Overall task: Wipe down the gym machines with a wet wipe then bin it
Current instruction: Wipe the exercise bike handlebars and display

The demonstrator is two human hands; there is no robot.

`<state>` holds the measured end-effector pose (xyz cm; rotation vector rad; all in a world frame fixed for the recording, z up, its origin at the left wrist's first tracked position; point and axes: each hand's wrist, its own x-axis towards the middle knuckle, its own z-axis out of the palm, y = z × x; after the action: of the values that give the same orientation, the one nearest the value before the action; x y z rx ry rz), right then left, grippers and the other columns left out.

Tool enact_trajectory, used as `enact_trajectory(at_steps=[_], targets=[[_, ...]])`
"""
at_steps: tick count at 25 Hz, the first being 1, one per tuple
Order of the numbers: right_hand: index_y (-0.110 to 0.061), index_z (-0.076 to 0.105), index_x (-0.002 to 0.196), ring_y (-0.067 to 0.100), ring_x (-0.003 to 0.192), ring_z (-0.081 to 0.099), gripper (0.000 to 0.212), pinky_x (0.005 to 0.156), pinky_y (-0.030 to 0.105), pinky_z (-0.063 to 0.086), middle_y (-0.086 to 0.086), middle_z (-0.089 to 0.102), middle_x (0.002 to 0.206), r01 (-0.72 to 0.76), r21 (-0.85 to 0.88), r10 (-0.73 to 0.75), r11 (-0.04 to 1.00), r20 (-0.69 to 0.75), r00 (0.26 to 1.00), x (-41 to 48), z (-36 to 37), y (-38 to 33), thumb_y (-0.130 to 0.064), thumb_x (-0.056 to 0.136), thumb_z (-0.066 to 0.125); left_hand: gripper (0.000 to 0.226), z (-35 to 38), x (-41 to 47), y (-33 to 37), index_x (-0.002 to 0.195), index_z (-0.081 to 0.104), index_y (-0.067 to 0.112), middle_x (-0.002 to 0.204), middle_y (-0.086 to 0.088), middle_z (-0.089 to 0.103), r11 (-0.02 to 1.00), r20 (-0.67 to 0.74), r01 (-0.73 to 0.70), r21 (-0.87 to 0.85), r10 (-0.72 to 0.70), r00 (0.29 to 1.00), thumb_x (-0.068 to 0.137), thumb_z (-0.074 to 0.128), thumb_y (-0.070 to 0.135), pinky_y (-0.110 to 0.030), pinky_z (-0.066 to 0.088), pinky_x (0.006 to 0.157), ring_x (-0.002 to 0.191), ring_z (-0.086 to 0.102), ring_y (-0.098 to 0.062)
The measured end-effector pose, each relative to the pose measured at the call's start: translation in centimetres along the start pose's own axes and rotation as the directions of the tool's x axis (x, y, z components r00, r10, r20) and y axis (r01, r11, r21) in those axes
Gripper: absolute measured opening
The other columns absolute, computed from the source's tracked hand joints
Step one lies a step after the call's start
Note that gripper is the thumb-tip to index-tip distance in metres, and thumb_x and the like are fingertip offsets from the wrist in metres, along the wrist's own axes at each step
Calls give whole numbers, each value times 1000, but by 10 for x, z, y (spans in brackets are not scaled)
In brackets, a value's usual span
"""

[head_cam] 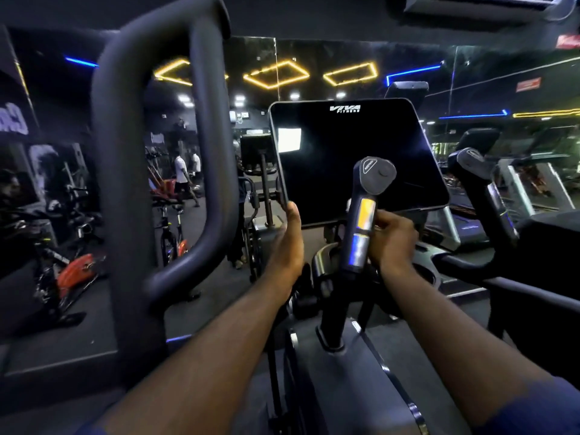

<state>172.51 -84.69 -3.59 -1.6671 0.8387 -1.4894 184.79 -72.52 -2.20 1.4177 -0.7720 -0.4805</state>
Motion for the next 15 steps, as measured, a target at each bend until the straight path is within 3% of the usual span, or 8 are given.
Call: enact_trajectory(at_steps=[2, 4, 5, 7, 10, 15], targets=[[-24, 76, 84, -6, 68, 62, 27, 74, 27, 55, -9, 74, 75, -75, 136, 81, 988, -35, 996, -20, -9, 12, 3, 88, 73, 113, -8, -23, -1, 149, 53, 27, 154, -2, 51, 999, -38, 5, 47, -4, 999, 72, 18, 104, -61, 42, 114, 137, 52, -30], [-21, 75, 90, 10, 79, 67, 20, 78, 32, 56, -3, 76, 86, -173, 308, 190, 935, -24, 982, -46, -23, 16, -1, 93, 71, 92, -14, -51, -2, 118, 67, 23, 121, 1, 63, 998, -40, 12, 69, -9, 999, 84, 21, 95, -59, 47, 109, 110, 62, -22], [-18, 72, 91, 14, 80, 66, 20, 76, 29, 54, 0, 74, 87, -234, 371, 250, 899, 4, 968, -64, -31, 17, 1, 95, 67, 82, -17, -69, -4, 116, 67, 22, 117, 1, 63, 999, -3, 17, 48, -17, 1000, 92, 22, 87, -55, 48, 107, 105, 60, -20], [-12, 69, 95, 18, 73, 63, 22, 65, 27, 50, 7, 71, 86, -354, 459, 338, 815, 120, 934, -107, -47, 11, 6, 98, 57, 80, -28, -113, -11, 130, 66, 17, 128, -4, 63, 999, 69, 21, -26, -20, 997, 96, 24, 78, -44, 52, 95, 107, 59, -18], [-5, 68, 104, 16, 63, 61, 21, 52, 20, 47, 11, 70, 82, -491, 463, 395, 738, 294, 870, -176, -61, -3, 6, 99, 51, 79, -47, -169, -27, 125, 68, 12, 121, -14, 68, 999, 72, 45, -29, -43, 996, 97, 29, 75, -37, 51, 73, 92, 61, -20], [1, 68, 100, 18, 72, 60, 14, 69, 23, 53, 13, 62, 83, -594, 513, 331, 619, 516, 790, -302, -59, -42, -12, 99, 61, 80, -121, -279, -42, 123, 67, 12, 121, -21, 69, 996, 89, 79, 46, -83, 993, 99, 29, 78, -35, 51, 63, 80, 64, -24]])
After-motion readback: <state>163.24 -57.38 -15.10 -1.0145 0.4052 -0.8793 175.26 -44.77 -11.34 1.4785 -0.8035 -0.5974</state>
